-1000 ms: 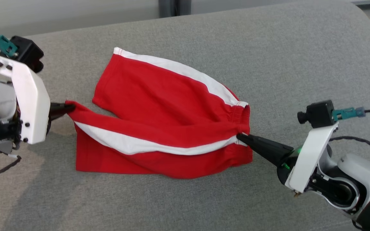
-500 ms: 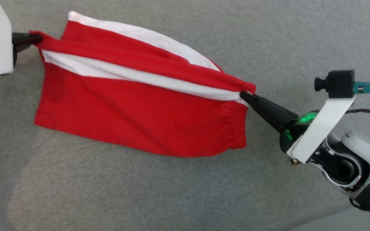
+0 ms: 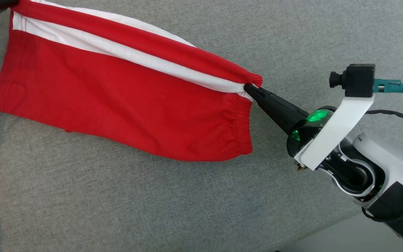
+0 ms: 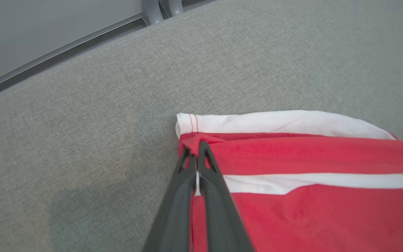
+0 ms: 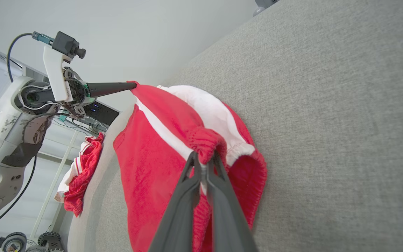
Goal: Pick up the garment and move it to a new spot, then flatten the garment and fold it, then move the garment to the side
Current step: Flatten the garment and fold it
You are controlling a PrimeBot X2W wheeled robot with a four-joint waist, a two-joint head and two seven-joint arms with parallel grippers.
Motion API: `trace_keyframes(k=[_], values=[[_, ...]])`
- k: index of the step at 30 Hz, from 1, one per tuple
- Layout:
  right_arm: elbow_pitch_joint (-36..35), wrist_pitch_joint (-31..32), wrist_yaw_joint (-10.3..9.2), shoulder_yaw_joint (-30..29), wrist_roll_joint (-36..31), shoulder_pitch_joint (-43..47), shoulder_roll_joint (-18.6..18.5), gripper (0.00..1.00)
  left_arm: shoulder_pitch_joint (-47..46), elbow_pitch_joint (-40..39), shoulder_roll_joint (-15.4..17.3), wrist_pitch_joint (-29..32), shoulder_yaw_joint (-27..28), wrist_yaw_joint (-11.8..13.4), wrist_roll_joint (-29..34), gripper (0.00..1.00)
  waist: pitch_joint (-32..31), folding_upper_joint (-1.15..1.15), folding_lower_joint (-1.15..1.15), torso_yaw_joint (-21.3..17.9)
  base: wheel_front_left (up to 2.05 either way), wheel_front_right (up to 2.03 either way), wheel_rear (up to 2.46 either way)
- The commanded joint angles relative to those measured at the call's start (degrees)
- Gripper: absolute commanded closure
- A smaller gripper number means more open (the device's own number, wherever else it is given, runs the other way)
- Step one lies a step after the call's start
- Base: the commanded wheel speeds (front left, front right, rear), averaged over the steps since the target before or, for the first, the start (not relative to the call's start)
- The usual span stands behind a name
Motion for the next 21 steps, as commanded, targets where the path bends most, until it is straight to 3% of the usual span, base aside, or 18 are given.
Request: trace_keyframes(k=[1,7,9,10,11,12,13,21], values=[[0.4,-0.6,0.02,0.1,-0.4,-0.7,0.3,1.00,-0.9,1.1,0.2,-0.3,0.0,-0.5,0.4,1.00,0.5,0.00,0.00,-0.6,0.00,0.00,0.00],[1.2,-1.4,0.02,0.9,-0.5,-1.4,0.8,1.00,-1.6,4.4,-1.3,-1.1,-0.4,-2.0,0.7,1.00,1.1,0.00,0.00,-1.1,0.00,0.00,0.00],[1.6,-1.7,0.02,1.1,-0.6,-1.9,1.0,1.00,-1.8,5.3,-1.9,-1.8,-0.4,-2.5,0.8,0.66,1.1,0.00,0.00,-1.0,0.00,0.00,0.00],[1.8,-1.9,0.02,1.2,-0.5,-2.1,1.1,0.96,-1.9,5.8,-2.2,-1.9,-0.4,-2.9,0.9,0.32,1.1,0.00,0.00,-0.9,0.00,0.00,0.00],[2.0,-1.9,0.02,1.3,-0.6,-2.1,1.1,0.76,-1.9,6.1,-2.6,-2.1,-0.5,-3.1,0.8,0.00,1.0,0.00,0.00,-0.8,0.00,0.00,0.00],[2.4,-2.0,0.02,1.5,-0.6,-2.1,1.1,0.42,-2.0,6.5,-3.0,-2.4,-0.5,-3.3,0.7,0.00,0.9,0.00,0.00,-0.7,0.00,0.00,0.00],[2.7,-2.1,0.01,1.7,-0.6,-2.0,1.0,0.00,-2.0,6.8,-3.2,-2.6,-0.6,-3.7,0.8,0.00,0.6,0.00,0.00,-0.5,0.00,0.00,0.00],[5.0,-3.1,0.02,2.3,0.1,-1.2,0.2,0.00,0.2,8.9,-4.3,-5.4,-0.8,-5.7,0.1,0.00,-2.8,0.00,0.00,0.8,0.00,0.00,0.00]])
